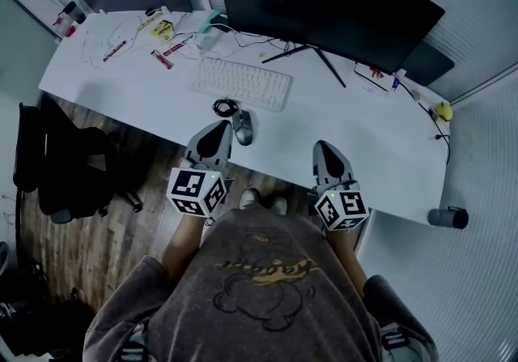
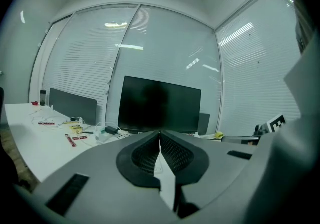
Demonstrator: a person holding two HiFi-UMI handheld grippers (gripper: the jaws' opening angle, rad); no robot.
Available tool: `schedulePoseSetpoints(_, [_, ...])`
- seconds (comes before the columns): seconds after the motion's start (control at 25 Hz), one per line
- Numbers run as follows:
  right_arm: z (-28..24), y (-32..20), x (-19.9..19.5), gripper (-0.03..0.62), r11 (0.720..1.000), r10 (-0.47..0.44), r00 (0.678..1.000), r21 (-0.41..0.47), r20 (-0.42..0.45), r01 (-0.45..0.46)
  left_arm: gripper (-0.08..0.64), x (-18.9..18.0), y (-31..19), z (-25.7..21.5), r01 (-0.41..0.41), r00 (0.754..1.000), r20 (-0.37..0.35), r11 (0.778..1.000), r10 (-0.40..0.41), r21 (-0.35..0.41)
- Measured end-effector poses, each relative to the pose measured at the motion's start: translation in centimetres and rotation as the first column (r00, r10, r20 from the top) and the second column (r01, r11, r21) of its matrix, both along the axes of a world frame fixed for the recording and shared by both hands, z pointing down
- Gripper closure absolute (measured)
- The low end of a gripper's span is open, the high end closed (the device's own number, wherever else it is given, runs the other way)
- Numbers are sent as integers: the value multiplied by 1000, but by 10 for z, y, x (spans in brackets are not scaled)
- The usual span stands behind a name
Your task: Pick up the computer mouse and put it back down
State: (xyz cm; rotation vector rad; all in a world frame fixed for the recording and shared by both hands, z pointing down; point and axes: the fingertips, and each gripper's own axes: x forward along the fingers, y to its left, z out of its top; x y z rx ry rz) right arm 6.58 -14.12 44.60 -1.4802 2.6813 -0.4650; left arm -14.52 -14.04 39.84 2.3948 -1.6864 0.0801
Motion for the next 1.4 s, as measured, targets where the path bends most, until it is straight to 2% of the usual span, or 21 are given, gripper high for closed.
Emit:
schedulePoseSetpoints(0.24, [2, -1, -14, 586, 1000, -16, 1000, -11, 8, 16, 537, -6, -8, 5, -20, 1000, -7, 1000, 20, -20])
schedulePoseSetpoints(0.32, [0, -2, -16, 586, 1000, -17, 1000, -10, 6, 17, 457, -6, -12, 6, -31, 999, -20, 999, 30, -22])
schedulePoseSetpoints(0.52, [0, -7, -14, 586, 1000, -8, 1000, -9, -10, 8, 352, -6, -22, 10, -44, 999, -12, 999, 43, -25])
schedulePoseSetpoints(0.76, [3, -12, -12, 586, 1000, 3, 1000, -14, -27, -4, 253, -9, -37, 33, -50, 999, -16, 994, 48, -93])
schedulePoseSetpoints(1.12, [10, -16, -12, 586, 1000, 4, 999, -31, -39, -5, 213, -9, -62, 83, -34, 999, 30, 978, 41, -206])
schedulePoseSetpoints(1.4, [19, -16, -9, 586, 998, 17, 999, -57, -45, -20, 207, -4, -79, 144, -19, 995, 89, 942, 52, -336])
